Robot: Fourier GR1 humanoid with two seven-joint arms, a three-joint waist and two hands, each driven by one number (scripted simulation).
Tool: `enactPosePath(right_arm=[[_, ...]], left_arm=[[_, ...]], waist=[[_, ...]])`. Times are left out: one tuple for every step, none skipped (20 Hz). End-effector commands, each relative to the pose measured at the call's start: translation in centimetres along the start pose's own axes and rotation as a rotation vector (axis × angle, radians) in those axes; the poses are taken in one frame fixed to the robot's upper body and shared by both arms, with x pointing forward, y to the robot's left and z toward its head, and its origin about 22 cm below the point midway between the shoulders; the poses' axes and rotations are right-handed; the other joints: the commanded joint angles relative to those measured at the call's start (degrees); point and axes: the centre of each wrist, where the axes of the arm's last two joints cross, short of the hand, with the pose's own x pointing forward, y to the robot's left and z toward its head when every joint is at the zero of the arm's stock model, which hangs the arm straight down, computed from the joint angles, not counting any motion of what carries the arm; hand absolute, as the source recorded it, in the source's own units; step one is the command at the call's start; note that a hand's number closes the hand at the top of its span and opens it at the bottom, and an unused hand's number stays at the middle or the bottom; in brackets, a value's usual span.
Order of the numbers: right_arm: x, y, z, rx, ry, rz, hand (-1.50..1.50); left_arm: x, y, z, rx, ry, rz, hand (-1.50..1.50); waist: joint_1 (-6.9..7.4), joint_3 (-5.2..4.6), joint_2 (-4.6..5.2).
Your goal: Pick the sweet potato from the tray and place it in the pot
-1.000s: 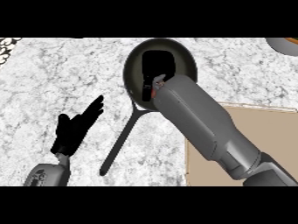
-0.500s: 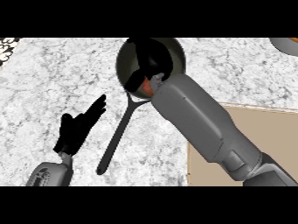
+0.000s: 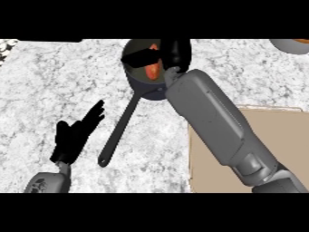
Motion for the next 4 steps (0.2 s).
enactPosePath(right_arm=[[-1.3, -1.4, -0.1, -0.072, -0.008, -0.133, -1.5], [-2.7, -2.1, 0.1, -0.109, -0.027, -0.168, -1.5], [-1.5, -4.3, -1.4, -0.111, -0.025, -0.174, -1.5], [-2.5, -4.8, -0.8, -0.105, -0.051, -0.187, -1.5]], left_arm=[[-0.7, 0.4, -0.3, 0.011, 0.042, 0.011, 0.0], [-3.1, -0.1, 1.0, 0.025, 0.034, 0.018, 0.0], [-0.9, 0.6, 0.4, 0.01, 0.032, 0.008, 0.0], [-0.3, 1.5, -0.1, 0.024, 0.05, 0.038, 0.0]], waist=[[-1.77, -0.16, -0.16], [-1.91, -0.16, -0.12], [-1.8, -0.15, -0.22], [-2.14, -0.14, -0.28]])
